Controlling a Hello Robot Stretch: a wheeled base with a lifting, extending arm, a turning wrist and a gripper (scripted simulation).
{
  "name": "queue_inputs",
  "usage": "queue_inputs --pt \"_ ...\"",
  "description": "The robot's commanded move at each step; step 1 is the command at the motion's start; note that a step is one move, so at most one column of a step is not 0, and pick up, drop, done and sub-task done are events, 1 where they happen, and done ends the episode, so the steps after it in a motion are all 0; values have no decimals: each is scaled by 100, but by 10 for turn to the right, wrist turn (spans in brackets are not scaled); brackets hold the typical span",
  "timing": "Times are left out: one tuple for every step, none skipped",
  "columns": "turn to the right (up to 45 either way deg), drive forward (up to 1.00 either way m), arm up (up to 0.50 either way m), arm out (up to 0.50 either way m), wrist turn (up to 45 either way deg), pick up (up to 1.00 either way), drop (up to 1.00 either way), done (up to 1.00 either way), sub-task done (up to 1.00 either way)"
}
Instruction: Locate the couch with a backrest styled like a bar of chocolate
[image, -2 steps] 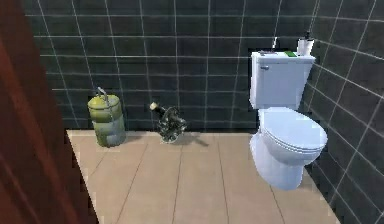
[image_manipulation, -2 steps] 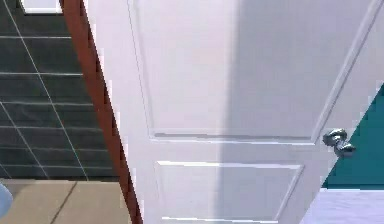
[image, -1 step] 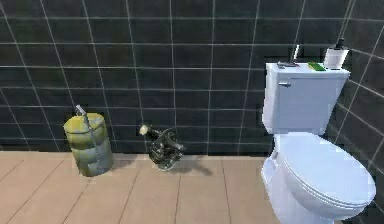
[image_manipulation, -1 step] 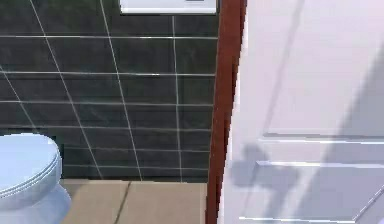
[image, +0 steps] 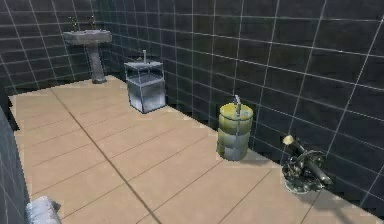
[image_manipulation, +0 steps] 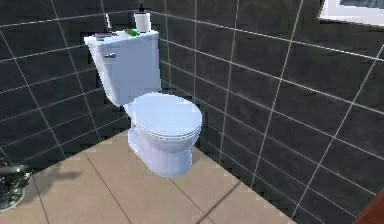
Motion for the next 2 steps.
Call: queue_inputs --pt "-150 0 0 0 0 0 0 0 0" --pt "0 80 0 0 0 0 0 0 0"
